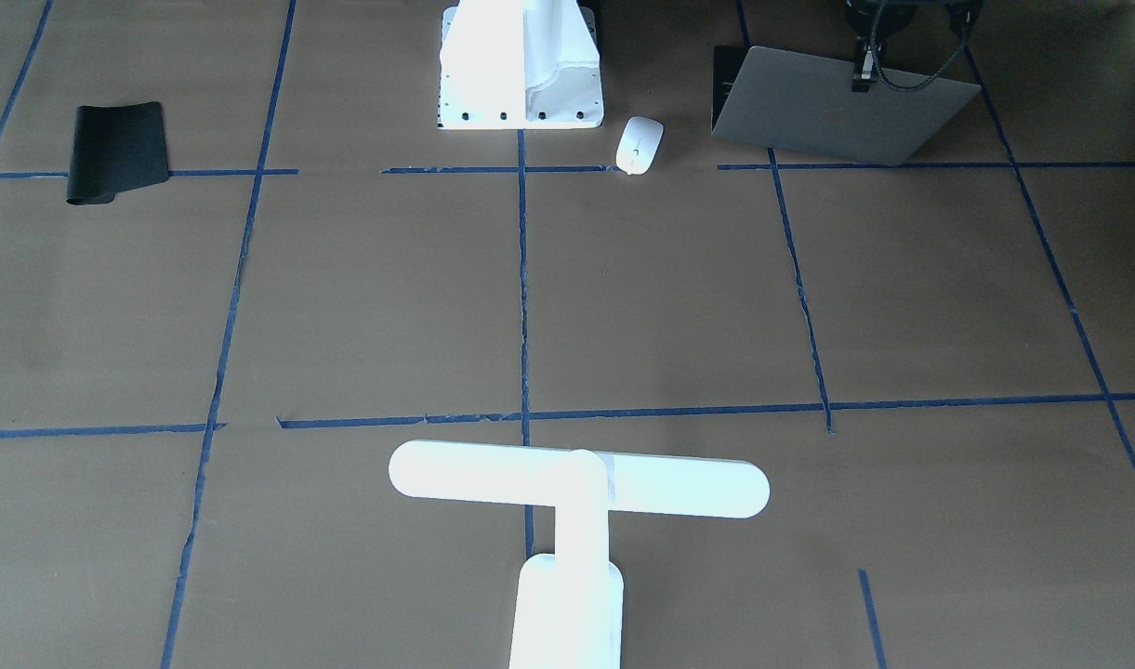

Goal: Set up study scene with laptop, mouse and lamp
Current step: 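Lift and carry the laptop with the left gripper toward the lamp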

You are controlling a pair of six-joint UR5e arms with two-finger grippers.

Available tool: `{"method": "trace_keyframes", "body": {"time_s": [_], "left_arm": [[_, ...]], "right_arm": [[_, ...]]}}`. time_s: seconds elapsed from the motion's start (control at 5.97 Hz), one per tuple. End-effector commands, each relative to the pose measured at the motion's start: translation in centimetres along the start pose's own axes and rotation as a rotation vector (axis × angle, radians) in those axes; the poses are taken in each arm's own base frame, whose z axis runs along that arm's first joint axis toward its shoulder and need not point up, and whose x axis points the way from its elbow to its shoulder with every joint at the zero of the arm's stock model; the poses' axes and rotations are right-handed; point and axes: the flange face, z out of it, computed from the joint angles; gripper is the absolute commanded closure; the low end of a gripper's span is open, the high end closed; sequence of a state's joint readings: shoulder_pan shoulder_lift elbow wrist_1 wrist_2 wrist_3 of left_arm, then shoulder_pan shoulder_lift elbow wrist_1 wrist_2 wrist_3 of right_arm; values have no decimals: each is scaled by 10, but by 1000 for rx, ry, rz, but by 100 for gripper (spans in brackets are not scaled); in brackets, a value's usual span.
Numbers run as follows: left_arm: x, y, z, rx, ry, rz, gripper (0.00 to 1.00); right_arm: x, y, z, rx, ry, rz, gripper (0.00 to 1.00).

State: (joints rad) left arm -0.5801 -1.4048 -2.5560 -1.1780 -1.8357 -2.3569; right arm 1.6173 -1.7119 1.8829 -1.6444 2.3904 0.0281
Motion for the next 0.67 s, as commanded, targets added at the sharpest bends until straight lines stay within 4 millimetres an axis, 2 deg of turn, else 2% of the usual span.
{"method": "trace_keyframes", "body": {"time_s": [0.0, 0.17, 0.5], "left_arm": [[35, -29, -34, 9, 90, -15, 100], [77, -36, -50, 10, 154, -70, 100], [180, -27, -59, 51, 200, -118, 100]], "right_arm": [[-2, 0, -1, 2, -1, -2, 0], [-3, -1, -3, 6, -21, 1, 0], [-1, 1, -5, 10, -40, 8, 0]]}}
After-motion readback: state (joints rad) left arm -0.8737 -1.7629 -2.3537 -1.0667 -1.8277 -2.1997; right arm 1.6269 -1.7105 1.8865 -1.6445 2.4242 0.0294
